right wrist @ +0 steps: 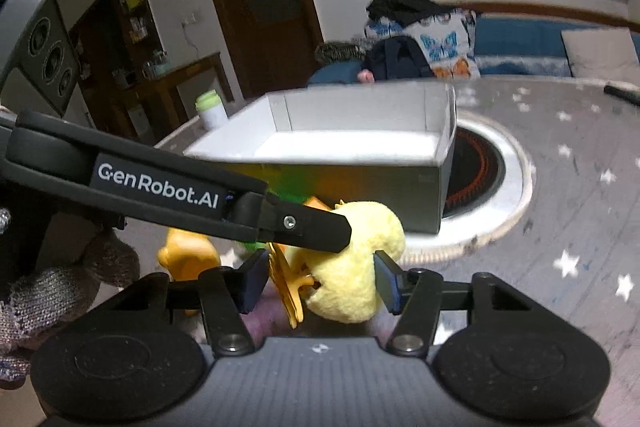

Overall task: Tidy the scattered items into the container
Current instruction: 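Move the left tool to the yellow plush chick and close on it, then lift the plush chick with the left tool and carry it over the box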

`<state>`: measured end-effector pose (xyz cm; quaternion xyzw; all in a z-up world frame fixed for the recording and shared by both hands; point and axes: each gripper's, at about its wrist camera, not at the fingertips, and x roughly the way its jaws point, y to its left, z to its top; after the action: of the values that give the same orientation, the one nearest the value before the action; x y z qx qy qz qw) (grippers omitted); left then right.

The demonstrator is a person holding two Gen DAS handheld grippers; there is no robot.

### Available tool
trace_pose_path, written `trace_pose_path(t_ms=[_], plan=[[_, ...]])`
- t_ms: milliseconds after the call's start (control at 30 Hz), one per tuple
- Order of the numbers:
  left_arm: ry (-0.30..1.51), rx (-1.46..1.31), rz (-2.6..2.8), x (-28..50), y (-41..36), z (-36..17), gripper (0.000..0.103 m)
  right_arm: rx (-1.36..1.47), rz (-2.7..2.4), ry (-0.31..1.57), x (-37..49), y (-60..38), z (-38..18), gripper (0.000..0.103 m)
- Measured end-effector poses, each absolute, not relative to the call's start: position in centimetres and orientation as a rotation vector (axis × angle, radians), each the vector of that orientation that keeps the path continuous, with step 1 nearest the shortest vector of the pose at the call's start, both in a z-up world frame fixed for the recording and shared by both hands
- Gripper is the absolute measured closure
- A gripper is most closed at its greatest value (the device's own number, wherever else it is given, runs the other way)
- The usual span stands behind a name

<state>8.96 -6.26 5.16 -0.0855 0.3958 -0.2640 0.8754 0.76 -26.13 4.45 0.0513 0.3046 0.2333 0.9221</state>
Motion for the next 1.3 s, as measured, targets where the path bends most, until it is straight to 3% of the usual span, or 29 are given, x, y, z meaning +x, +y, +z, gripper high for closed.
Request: trace_pose_path(t_ms=[167, 300, 467, 767, 933, 1000, 1133, 1300], plan=[[0.765, -0.206, -0.541, 10.4, -5.9, 7.4, 0.064, 0.081, 0.488, 0.541, 1.7, -26.1, 7.1, 0.048], [0.753, -0.229, -0.524, 13.1, -6.0, 8.2, 0.075, 0.049, 0.496, 0.508, 4.1, -25.6, 8.3, 0.056], [0.765, -0.283, -0.525, 17.1, -6.2, 7.9, 0.075, 0.031, 0.499, 0.533, 7.9, -24.7, 7.9, 0.068], [0.821, -0.313, -0.506, 19.6, -5.6, 5.3, 0.075, 0.056, 0.464, 0.581, 10.7, -25.5, 5.7, 0.068], [0.801, -0.291, -0.516, 18.2, -5.3, 5.5, 0.074, 0.066, 0.431, 0.550, 8.8, -27.1, 6.3, 0.066], [0.790, -0.273, -0.522, 17.2, -5.5, 5.6, 0.073, 0.069, 0.419, 0.549, 7.9, -27.8, 6.3, 0.054], [0.782, -0.242, -0.535, 15.2, -6.2, 5.4, 0.073, 0.067, 0.380, 0.571, 6.1, -28.9, 5.6, 0.049], [0.824, -0.247, -0.562, 13.7, -7.2, 4.3, 0.073, 0.063, 0.352, 0.613, 4.1, -29.8, 4.5, 0.033]])
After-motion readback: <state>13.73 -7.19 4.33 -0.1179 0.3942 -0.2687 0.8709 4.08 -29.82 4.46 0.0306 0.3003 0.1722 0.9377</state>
